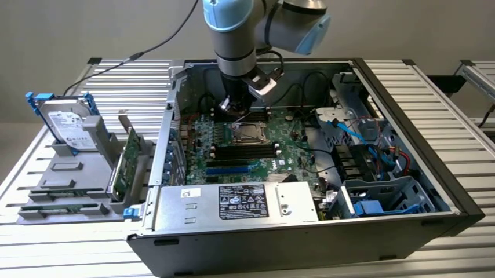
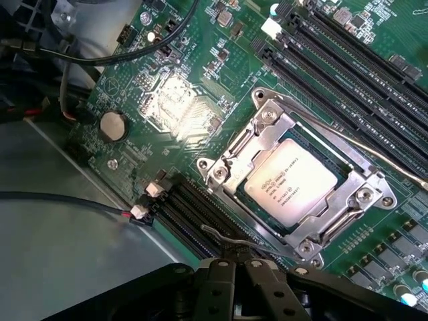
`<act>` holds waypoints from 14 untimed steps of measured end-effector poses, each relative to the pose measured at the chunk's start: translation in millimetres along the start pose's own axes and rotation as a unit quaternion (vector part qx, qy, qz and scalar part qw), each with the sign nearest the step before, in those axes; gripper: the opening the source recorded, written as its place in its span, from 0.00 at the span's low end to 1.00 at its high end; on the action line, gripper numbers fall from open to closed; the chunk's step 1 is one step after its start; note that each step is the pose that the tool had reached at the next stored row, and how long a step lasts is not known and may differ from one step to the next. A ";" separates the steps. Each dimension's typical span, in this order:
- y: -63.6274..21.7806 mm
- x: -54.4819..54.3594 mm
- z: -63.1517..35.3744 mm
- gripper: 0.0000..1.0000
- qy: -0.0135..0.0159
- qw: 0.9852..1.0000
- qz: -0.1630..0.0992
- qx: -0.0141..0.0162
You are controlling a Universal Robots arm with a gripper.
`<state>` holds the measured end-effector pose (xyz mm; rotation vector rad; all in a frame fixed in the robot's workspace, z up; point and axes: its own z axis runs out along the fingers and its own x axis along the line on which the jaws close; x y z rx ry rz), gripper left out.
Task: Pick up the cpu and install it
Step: 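Install the first cpu locking lever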
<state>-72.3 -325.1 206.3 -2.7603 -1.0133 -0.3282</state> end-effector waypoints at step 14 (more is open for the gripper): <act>-14.5 -3.6 -35.3 0.11 0.000 1.000 -0.005 0.001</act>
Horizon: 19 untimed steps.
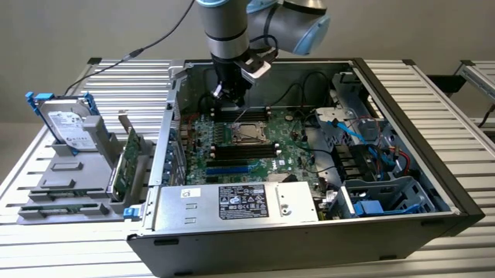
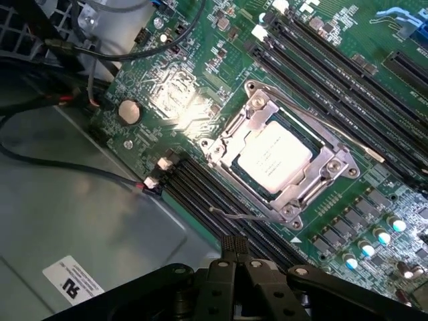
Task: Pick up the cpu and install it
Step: 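Install the first cpu locking lever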
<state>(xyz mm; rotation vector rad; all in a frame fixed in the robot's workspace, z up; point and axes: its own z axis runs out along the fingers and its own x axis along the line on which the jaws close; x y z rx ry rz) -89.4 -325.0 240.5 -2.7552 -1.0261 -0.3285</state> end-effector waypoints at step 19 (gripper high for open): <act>1.0 -29.1 6.8 0.11 0.000 1.000 -0.007 -0.004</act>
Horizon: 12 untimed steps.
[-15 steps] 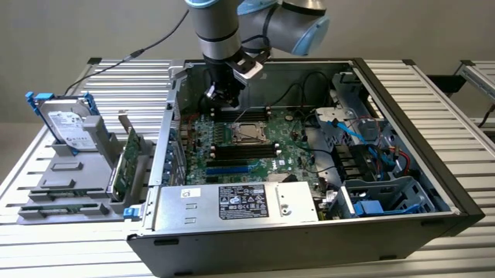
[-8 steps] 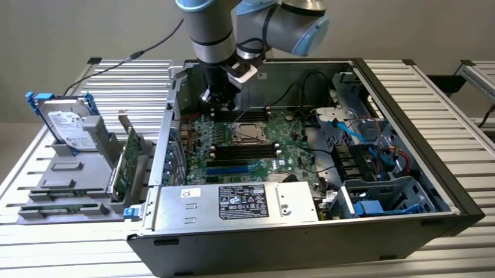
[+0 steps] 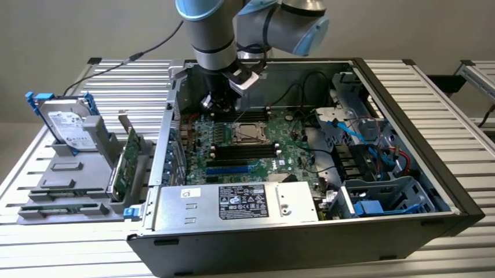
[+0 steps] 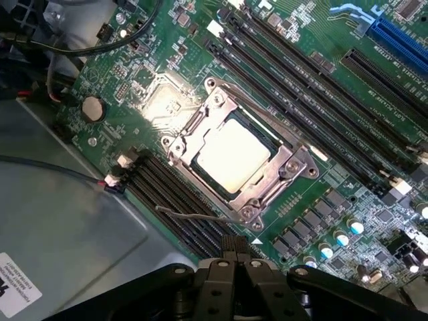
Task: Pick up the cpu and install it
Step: 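Install the first cpu locking lever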
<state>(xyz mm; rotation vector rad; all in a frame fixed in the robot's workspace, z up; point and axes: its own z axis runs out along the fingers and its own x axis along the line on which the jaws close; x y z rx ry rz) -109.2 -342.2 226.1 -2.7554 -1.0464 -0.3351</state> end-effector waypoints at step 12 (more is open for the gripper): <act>8.2 6.9 11.6 0.11 -0.002 1.000 -0.021 0.005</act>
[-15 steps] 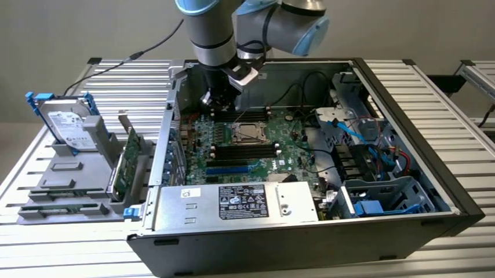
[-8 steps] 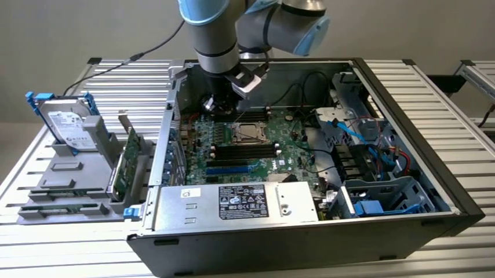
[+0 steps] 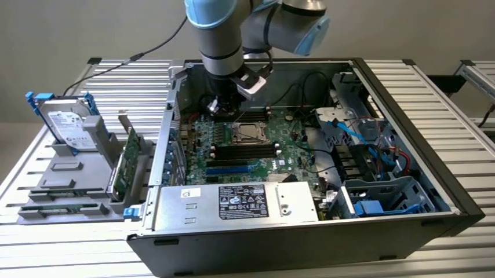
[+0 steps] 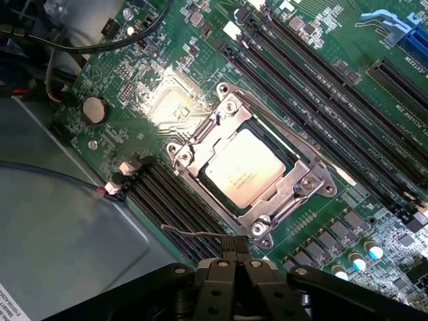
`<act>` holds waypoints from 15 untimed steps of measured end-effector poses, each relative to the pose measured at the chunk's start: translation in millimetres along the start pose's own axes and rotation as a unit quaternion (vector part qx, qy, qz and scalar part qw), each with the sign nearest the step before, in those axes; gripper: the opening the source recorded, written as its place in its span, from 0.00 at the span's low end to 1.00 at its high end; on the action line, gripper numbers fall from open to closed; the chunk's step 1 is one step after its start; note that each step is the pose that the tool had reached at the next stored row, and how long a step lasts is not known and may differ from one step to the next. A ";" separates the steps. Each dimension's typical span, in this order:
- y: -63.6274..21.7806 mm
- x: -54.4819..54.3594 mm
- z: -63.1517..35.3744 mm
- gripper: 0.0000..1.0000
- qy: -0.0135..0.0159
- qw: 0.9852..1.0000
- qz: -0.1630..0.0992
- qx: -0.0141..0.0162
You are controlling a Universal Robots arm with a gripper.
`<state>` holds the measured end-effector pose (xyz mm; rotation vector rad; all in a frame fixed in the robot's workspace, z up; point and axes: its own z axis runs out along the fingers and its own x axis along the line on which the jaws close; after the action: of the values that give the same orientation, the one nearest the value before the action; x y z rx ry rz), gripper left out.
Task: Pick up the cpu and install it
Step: 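Install the first cpu locking lever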
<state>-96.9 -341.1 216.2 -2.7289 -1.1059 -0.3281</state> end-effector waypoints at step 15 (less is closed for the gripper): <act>-8.0 -2.7 4.1 0.11 0.011 1.000 -0.006 -0.010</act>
<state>-103.9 -336.2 212.1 -2.7301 -1.1197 -0.3718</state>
